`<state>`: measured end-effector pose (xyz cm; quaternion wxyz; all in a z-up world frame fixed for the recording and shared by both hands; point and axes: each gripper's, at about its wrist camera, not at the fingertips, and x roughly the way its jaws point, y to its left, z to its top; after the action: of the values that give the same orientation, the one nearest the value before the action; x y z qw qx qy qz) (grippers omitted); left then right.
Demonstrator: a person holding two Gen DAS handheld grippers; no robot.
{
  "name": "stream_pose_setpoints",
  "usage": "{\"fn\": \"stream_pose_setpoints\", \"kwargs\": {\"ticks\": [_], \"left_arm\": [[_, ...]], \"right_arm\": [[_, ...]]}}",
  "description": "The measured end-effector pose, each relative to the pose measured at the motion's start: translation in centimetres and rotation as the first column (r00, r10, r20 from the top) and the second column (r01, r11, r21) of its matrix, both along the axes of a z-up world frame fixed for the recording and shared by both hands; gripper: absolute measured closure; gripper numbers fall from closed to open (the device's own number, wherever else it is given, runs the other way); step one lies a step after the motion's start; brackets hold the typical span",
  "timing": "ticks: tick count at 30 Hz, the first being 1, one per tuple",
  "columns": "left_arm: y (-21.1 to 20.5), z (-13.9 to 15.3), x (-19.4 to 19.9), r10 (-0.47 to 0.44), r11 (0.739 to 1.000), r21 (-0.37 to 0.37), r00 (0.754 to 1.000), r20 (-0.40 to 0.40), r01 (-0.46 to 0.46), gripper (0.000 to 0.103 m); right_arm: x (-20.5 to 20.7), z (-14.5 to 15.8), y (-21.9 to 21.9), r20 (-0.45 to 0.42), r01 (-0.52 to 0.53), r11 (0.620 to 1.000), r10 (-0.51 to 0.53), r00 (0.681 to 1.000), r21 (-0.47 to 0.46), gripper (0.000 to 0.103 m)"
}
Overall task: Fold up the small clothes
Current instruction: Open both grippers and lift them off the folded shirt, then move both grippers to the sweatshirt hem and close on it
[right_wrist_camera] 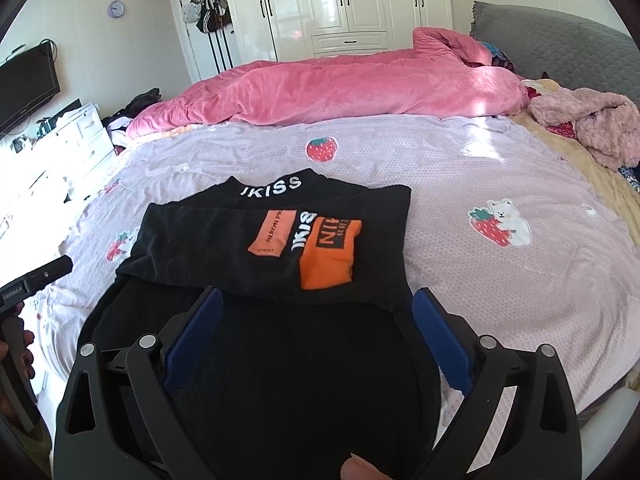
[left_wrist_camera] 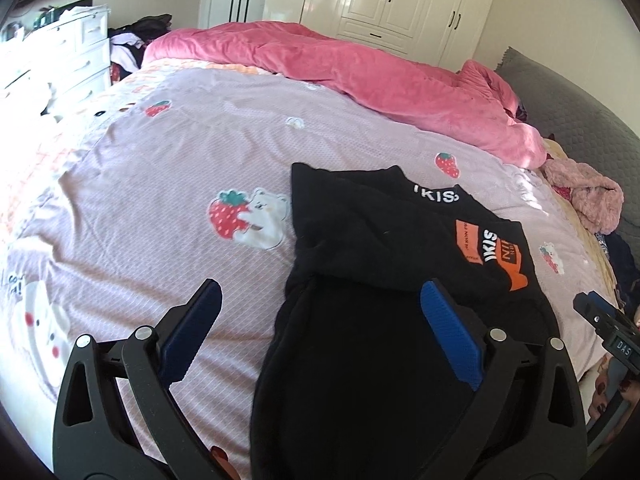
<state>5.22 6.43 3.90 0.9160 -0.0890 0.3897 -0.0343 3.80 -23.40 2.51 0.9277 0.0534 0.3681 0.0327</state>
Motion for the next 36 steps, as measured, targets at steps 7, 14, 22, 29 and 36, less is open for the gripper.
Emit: {"fn": "stream_pose_setpoints", "kwargs": {"ticks": [7,14,22,29,36], "left_arm": [[1.3,-1.4,-1.7,0.001,1.0,0.027,0.999,-0.032,0.0,0.01],[2.1,-3.8,-3.6,-0.012,0.999,0.038,0.994,-0.104,0.016,0.01],[1.8,-7.0,-6.4,-0.055,0.998,0.027,0.982,-0.183,0.061,0.01],[1.4,-8.3,-8.2,-0.094,0.995,0.013,0.969,-0.227,0.099,0.027],[1.2,-8.6,-9.2,-0.11,0.993,0.001,0.963,-0.244,0.114,0.03]], "right_arm": [[-2.3,-1.0,-0.8,-0.022,0.0,1.0,0.0,1.0,-0.024,0.008],[-5.3,-3.3,-1.5,-0.093,-0.012,0.999,0.008,0.996,-0.05,0.008],[-9.0,-6.1,-3.1,-0.168,0.001,0.998,-0.012,0.986,-0.061,0.008],[-10.7,-7.8,-4.0,-0.225,0.024,1.0,-0.027,0.974,-0.016,0.008],[-9.9,-9.3,-3.0,-0.285,0.006,1.0,-0.012,0.959,-0.023,0.018]]}}
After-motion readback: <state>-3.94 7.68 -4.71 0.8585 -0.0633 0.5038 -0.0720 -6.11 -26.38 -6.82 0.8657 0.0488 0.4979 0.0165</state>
